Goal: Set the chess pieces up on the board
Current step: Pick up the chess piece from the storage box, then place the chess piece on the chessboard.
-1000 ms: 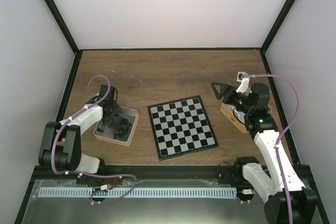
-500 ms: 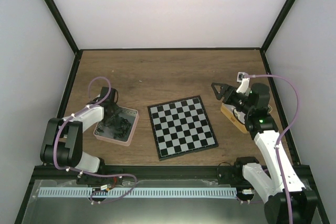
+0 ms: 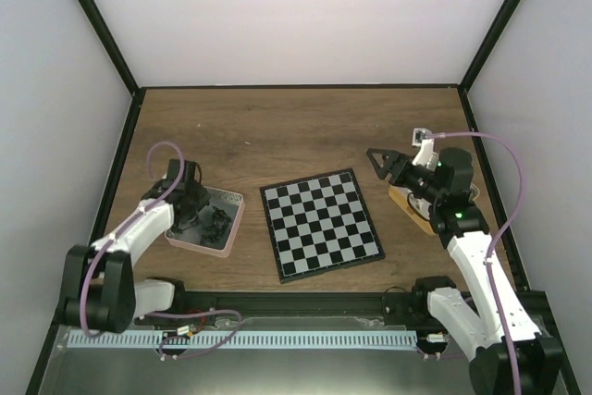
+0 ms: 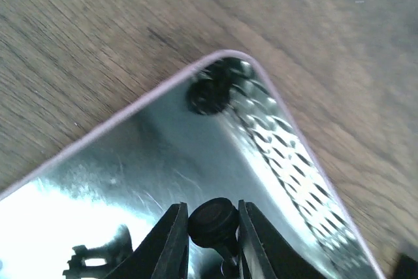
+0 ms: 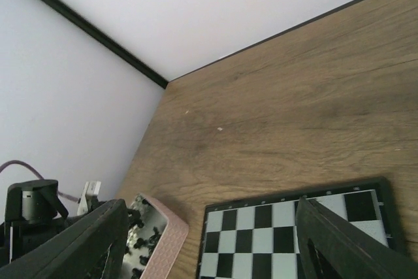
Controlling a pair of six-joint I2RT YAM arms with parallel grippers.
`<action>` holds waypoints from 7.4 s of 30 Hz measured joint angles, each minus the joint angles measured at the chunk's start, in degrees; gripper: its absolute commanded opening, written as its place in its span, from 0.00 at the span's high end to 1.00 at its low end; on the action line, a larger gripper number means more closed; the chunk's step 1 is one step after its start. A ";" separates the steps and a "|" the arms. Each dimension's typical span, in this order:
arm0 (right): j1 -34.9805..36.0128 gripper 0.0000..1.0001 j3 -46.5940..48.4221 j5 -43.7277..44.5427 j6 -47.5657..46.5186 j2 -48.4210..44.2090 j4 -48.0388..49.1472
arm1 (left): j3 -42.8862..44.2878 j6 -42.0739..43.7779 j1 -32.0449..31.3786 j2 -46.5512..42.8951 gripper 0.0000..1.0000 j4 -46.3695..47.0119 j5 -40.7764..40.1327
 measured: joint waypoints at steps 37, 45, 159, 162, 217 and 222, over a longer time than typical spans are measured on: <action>53.27 0.60 25.94 22.03 5.84 48.04 15.39 | -2.27 -19.87 -0.07 -25.94 0.78 4.13 36.28; 53.27 0.71 28.39 21.88 5.42 51.30 15.17 | -2.84 -20.31 -0.07 -26.05 0.78 4.35 36.72; 41.16 0.85 40.06 33.68 -7.41 61.90 -28.87 | 15.19 37.20 -0.07 -22.62 0.15 15.08 13.05; 41.16 0.86 40.06 34.49 -7.37 61.90 -28.85 | 15.19 37.18 -0.07 -22.62 0.15 15.08 13.05; 38.12 0.87 37.24 40.00 -2.60 61.22 -22.32 | 15.08 37.09 -0.07 -22.62 0.15 15.08 12.87; 38.12 0.81 37.22 39.74 -2.49 61.20 -22.29 | 14.93 37.09 -0.07 -22.62 0.15 15.08 12.87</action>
